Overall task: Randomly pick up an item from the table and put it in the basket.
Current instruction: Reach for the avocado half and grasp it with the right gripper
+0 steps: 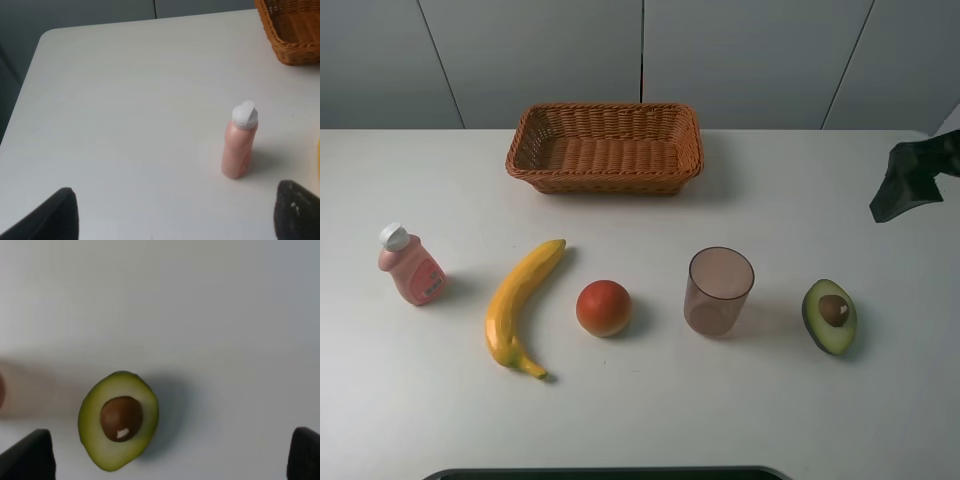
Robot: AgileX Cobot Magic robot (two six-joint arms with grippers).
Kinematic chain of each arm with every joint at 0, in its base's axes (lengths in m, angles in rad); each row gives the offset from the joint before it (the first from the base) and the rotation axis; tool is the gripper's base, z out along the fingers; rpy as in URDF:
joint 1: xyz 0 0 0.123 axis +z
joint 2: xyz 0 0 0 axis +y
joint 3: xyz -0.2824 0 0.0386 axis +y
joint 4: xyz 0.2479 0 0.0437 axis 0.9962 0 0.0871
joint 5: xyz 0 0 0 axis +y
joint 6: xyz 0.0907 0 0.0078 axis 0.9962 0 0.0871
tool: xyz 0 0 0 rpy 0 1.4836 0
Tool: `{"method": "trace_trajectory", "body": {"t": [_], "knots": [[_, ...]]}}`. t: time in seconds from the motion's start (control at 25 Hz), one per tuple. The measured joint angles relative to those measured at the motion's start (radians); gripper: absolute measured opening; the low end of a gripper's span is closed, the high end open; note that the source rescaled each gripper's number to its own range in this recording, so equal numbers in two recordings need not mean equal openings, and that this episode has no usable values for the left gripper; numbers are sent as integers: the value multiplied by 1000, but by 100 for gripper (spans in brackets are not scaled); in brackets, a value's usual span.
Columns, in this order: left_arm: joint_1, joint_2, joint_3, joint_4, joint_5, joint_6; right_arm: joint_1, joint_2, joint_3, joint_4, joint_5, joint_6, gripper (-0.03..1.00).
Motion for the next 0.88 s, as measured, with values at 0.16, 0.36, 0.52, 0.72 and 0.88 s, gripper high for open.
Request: {"method": "trace_trajectory", "body": {"t": [0.16, 0.36, 0.52, 0.72, 0.88], "knots": [[0, 0, 0, 0, 0, 0, 0, 53, 121, 40, -147, 0, 100], [0, 0, 0, 0, 0, 0, 33, 108, 255, 66, -303, -6, 100], [0, 0, 0, 0, 0, 0, 92, 152, 272, 83, -376, -6, 100], [0, 0, 0, 0, 0, -2, 125, 228, 272, 117, -415, -6, 100], [0, 0, 0, 0, 0, -2, 130, 288, 272, 121, -425, -6, 100]]}}
